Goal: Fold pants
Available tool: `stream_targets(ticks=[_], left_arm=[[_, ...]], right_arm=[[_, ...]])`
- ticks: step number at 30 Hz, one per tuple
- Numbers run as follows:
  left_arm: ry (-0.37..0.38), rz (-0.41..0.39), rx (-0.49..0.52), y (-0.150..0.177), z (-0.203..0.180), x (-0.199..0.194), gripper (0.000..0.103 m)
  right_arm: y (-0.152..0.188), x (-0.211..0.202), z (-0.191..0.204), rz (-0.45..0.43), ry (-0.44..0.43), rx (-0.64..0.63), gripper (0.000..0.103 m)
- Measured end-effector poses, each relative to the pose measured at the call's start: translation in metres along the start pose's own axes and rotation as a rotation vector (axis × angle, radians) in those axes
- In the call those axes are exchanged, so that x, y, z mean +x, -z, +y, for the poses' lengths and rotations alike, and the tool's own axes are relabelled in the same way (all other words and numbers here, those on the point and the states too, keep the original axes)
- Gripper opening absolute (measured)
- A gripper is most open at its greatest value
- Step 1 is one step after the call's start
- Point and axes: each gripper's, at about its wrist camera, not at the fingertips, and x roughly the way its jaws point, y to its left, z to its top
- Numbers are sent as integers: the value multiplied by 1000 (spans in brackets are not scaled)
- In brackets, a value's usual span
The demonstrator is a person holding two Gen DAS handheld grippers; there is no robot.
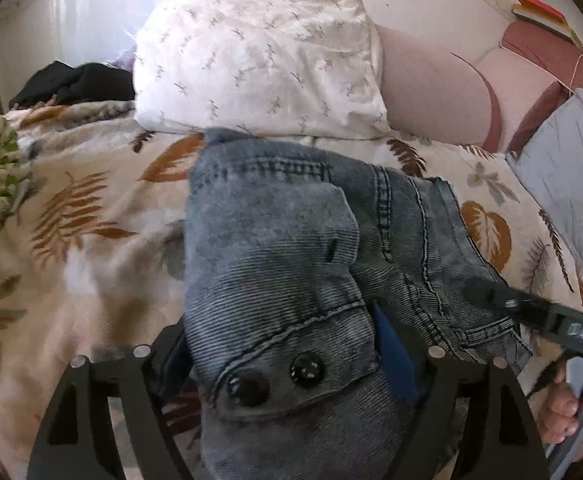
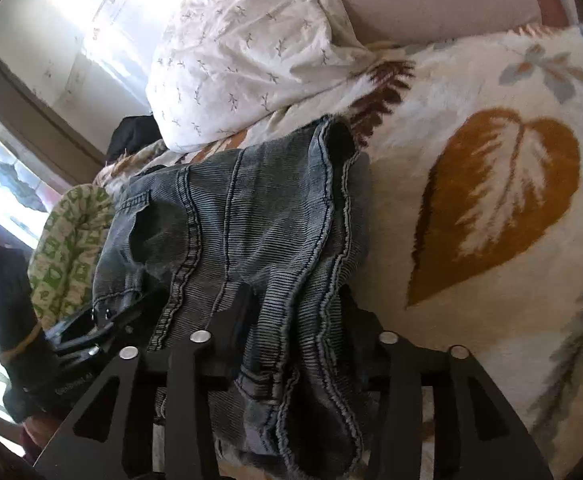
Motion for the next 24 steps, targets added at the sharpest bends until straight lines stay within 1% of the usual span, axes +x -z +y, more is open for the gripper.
stream_targets(ticks=[2, 4, 6, 9, 11, 12, 14, 16, 17, 18, 21, 24], left_arm=[[-24, -18, 17, 0, -4, -13, 83], [-60, -69, 48, 1, -12, -32, 87], [-115, -138, 76, 4, -19, -55, 97], [-182, -219, 100, 18, -27, -91, 101], [-223, -256, 101, 28, -31, -112, 103], [-248, -273, 95, 36, -33, -124, 103], [-286, -291, 77, 51, -36, -143, 103], [-301, -296, 54, 66, -36, -158, 103], [-302, -294, 44, 72, -36, -165, 103], [-307, -293, 38, 77, -36, -171, 103], [-334, -306, 67, 91, -44, -193, 103], [-368, -353, 109, 104, -55, -223, 103]], right_arm=[[0, -12, 4, -24, 9, -12, 53], [0, -31, 11, -64, 13, -34, 56], [2, -54, 18, -129, 15, -59, 60], [14, -94, 30, -248, 38, -112, 66], [25, -112, 38, -303, 62, -145, 72], [35, -125, 44, -338, 82, -174, 73], [47, -137, 57, -375, 107, -225, 73], [71, -154, 71, -434, 149, -295, 75], [81, -160, 78, -460, 166, -322, 78], [95, -168, 86, -492, 185, -358, 78], [121, -181, 102, -545, 209, -400, 78], [144, -198, 116, -590, 202, -391, 79]])
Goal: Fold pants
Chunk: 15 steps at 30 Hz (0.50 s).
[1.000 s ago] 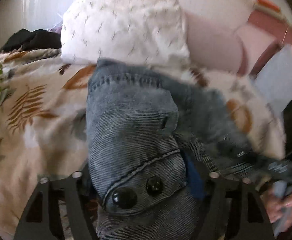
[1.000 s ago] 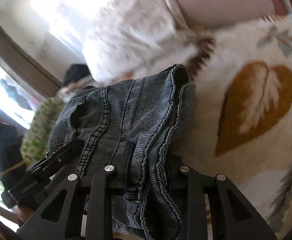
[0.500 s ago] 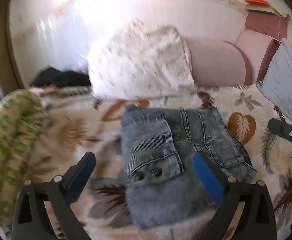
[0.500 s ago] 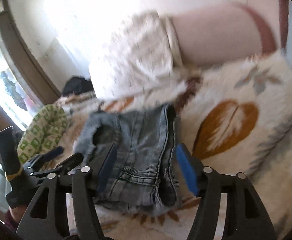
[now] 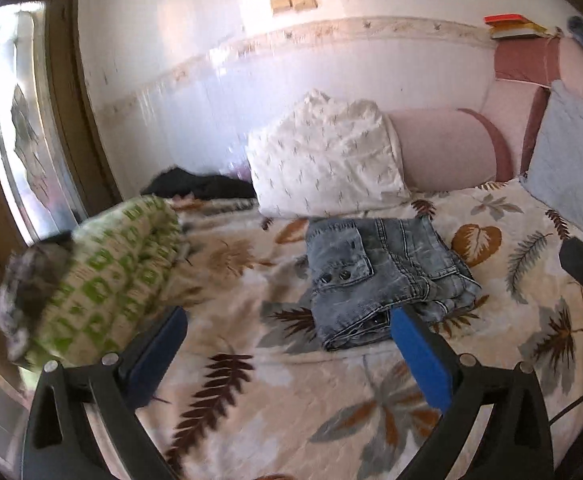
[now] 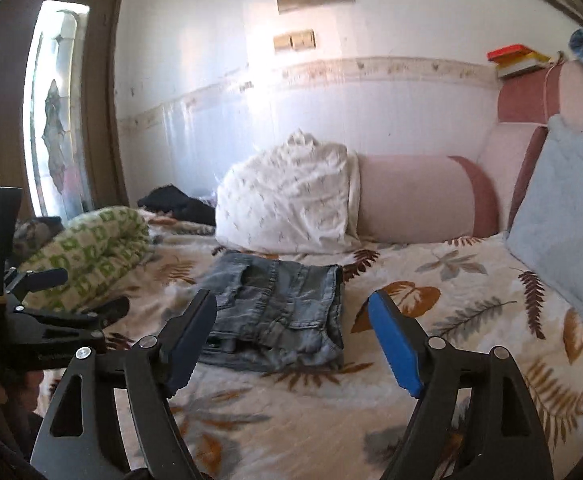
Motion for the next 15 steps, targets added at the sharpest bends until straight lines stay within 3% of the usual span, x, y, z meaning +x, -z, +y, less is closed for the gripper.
stream_targets(ticks=[8, 15], left_arm=[[9, -107, -15, -13, 15, -66, 103], [-7, -150, -62, -21, 31, -92, 103]], right_arm=[[-23, -60, 20, -110, 8, 20, 86], [-41, -92, 35, -166, 1, 1, 89]])
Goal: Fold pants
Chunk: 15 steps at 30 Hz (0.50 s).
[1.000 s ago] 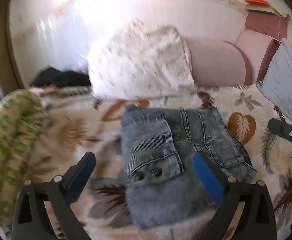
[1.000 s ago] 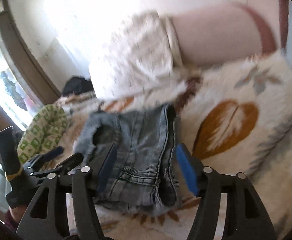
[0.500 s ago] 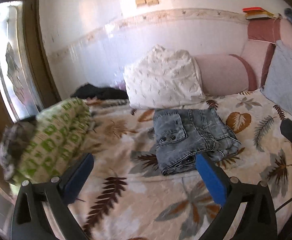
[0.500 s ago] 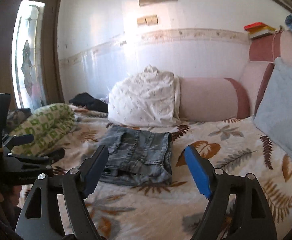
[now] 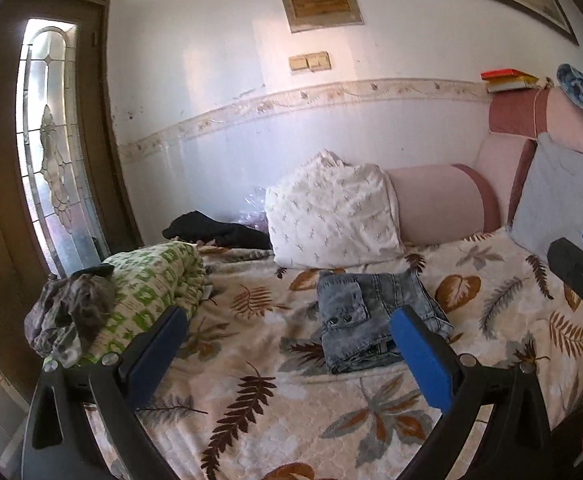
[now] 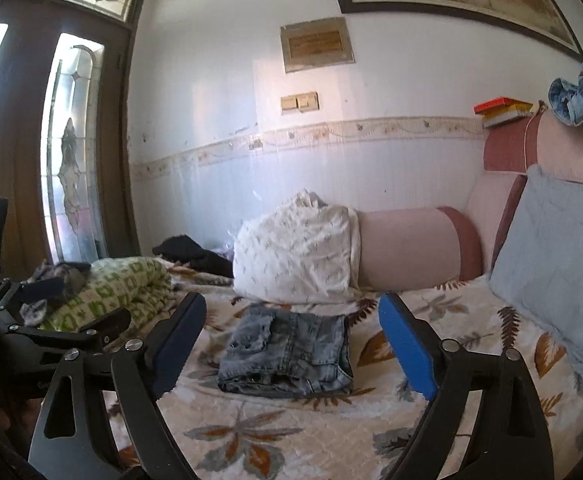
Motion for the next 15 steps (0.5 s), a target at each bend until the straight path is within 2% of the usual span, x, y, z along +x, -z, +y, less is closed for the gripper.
stream_targets(ticks=[9, 15], left_arm=[[-27, -13, -22, -4, 9, -9, 103], [-43, -7, -25, -3, 11, -8, 103]], right_arm=[[-16, -20, 14, -58, -18, -18, 89], [-20, -25, 20, -67, -41, -16, 89]])
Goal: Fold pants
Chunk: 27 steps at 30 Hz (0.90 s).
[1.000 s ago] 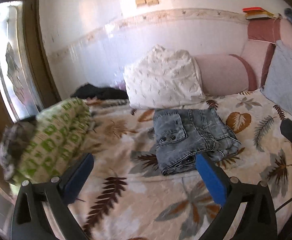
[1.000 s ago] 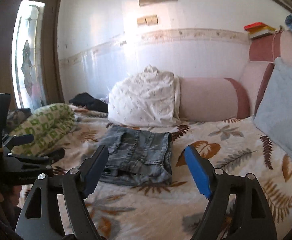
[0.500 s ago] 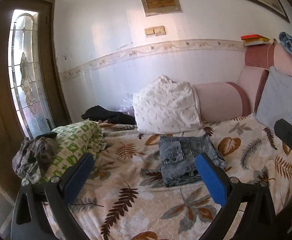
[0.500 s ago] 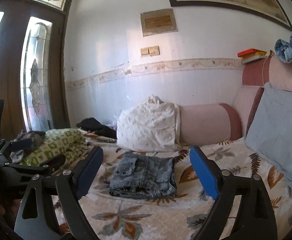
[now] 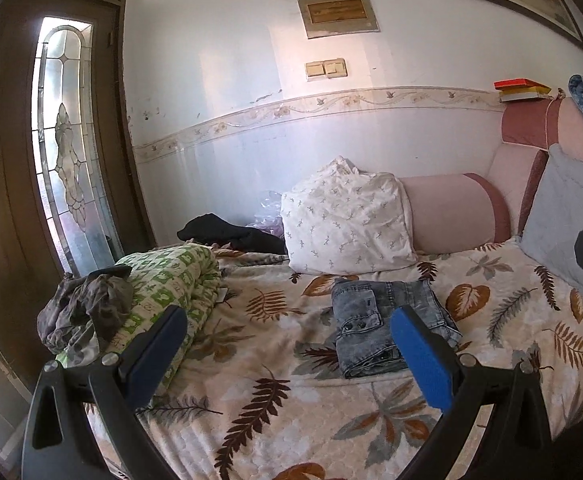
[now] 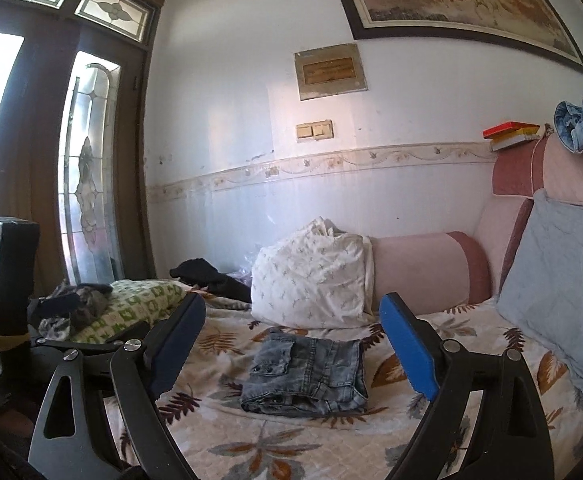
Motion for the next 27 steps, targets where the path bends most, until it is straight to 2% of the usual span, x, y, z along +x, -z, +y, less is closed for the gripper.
stream_targets(ticks=[9, 27], left_arm=[[-28, 6, 4, 2, 3, -1, 103], [-76, -3, -6, 3, 19, -4, 103]], right_arm=[[7, 2, 16, 22, -33, -31, 89], [4, -4, 29, 7, -59, -68, 89]])
